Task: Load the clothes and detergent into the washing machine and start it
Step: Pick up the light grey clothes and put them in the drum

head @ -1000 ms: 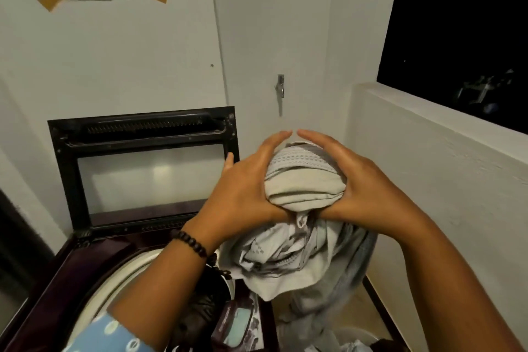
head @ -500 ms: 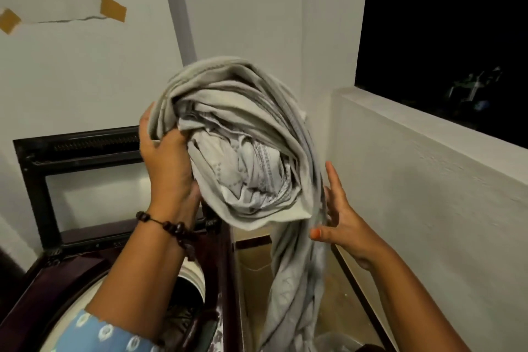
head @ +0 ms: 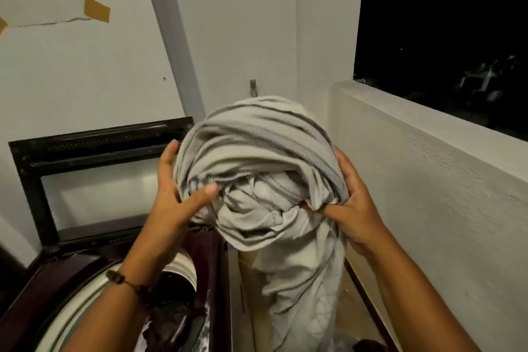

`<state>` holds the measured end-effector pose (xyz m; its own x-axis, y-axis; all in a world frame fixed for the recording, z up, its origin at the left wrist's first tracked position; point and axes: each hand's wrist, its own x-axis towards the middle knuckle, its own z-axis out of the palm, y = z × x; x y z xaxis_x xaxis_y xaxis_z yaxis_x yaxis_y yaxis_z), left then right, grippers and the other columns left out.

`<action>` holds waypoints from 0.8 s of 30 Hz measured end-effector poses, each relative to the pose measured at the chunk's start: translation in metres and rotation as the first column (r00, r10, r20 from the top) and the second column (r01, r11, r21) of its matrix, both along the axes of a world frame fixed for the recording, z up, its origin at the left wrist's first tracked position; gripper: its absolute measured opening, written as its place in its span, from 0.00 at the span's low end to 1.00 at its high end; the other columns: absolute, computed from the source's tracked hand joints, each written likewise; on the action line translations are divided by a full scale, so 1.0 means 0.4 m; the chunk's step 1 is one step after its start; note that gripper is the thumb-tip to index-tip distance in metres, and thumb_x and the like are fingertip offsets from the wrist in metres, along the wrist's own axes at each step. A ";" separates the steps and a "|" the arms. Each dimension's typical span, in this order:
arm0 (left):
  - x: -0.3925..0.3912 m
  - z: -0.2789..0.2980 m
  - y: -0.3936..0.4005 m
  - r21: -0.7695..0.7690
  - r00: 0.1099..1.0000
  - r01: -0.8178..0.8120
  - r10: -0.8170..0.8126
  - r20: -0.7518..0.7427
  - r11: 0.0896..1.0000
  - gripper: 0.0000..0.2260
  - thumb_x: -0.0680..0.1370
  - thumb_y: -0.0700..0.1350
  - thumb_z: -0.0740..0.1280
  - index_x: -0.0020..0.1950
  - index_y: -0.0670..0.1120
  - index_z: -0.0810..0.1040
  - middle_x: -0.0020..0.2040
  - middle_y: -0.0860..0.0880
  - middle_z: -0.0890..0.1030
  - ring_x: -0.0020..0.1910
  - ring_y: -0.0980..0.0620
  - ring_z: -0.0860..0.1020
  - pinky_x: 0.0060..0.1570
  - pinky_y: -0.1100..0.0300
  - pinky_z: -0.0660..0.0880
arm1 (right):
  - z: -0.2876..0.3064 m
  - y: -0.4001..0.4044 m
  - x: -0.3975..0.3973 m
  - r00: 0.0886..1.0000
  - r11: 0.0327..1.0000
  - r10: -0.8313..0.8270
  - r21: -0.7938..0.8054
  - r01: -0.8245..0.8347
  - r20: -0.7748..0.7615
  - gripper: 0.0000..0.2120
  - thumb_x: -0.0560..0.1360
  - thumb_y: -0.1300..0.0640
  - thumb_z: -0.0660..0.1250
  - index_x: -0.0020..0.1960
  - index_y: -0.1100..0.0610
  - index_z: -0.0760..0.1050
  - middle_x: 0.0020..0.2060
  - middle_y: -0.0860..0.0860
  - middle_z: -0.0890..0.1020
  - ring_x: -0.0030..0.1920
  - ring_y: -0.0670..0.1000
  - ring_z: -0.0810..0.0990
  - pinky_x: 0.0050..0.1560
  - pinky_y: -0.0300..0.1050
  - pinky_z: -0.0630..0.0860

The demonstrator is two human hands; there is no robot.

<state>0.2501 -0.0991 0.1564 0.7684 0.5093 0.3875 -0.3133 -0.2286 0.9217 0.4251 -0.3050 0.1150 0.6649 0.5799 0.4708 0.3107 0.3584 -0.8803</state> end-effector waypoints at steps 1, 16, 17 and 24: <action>-0.019 0.012 0.002 0.092 0.997 -0.028 0.035 -0.074 0.995 0.56 0.56 0.65 0.80 0.77 0.64 0.50 0.77 0.54 0.62 0.74 0.54 0.66 0.69 0.49 0.68 | 0.016 -0.016 0.010 0.994 0.999 -0.002 -0.043 0.007 0.105 0.42 0.62 0.58 0.77 0.72 0.42 0.63 0.68 0.38 0.72 0.68 0.42 0.71 0.65 0.37 0.71; 0.080 0.008 -0.170 0.686 0.950 0.171 0.066 -0.305 0.707 0.51 0.61 0.52 0.79 0.74 0.68 0.49 0.64 0.61 0.72 0.61 0.62 0.74 0.60 0.53 0.76 | 0.087 -0.039 -0.033 0.900 0.956 0.104 -0.291 0.026 0.423 0.26 0.65 0.63 0.78 0.61 0.50 0.77 0.54 0.43 0.81 0.56 0.42 0.80 0.54 0.38 0.76; 0.086 0.007 -0.169 0.653 0.961 0.138 0.057 -0.269 0.745 0.50 0.60 0.52 0.78 0.74 0.67 0.51 0.61 0.61 0.74 0.58 0.62 0.76 0.58 0.54 0.77 | 0.084 -0.046 -0.029 0.910 0.956 0.112 -0.294 0.011 0.398 0.29 0.66 0.62 0.79 0.63 0.49 0.74 0.56 0.42 0.80 0.58 0.42 0.79 0.56 0.37 0.75; 0.092 0.033 -0.110 0.304 0.993 -0.073 0.042 0.109 0.950 0.48 0.62 0.47 0.78 0.75 0.52 0.55 0.50 0.47 0.82 0.52 0.52 0.82 0.54 0.61 0.77 | 0.010 -0.142 0.050 0.981 0.896 0.191 -0.417 -0.154 0.047 0.57 0.52 0.30 0.77 0.73 0.27 0.48 0.75 0.35 0.59 0.75 0.37 0.56 0.71 0.49 0.60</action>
